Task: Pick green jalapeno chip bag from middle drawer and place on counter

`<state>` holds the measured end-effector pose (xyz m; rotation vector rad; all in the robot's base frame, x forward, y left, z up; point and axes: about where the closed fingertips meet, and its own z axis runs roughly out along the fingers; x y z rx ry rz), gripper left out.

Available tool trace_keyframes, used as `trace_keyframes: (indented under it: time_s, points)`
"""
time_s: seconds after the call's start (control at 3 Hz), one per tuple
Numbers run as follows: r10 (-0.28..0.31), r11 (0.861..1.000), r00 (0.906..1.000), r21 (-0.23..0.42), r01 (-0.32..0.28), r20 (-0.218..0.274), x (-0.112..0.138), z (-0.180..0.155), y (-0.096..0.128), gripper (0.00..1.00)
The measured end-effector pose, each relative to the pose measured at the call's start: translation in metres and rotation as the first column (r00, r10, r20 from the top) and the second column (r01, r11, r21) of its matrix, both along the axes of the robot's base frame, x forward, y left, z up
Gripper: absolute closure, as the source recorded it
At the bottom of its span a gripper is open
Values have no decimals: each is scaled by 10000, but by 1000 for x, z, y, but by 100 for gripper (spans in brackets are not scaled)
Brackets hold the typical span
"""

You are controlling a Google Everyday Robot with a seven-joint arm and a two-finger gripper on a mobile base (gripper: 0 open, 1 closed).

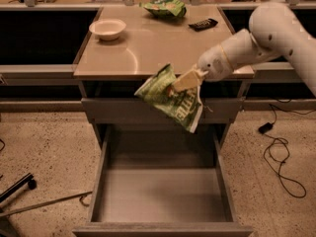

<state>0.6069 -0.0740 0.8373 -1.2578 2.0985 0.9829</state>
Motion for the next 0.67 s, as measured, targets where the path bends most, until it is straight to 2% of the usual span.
trace_keyframes:
  time_s: [0.33,0.67]
  points:
    - [602,9977,9971,271,-616,474,10,64,7,100]
    - [441,9979,9926,412,-490,1130,19,93,1,100]
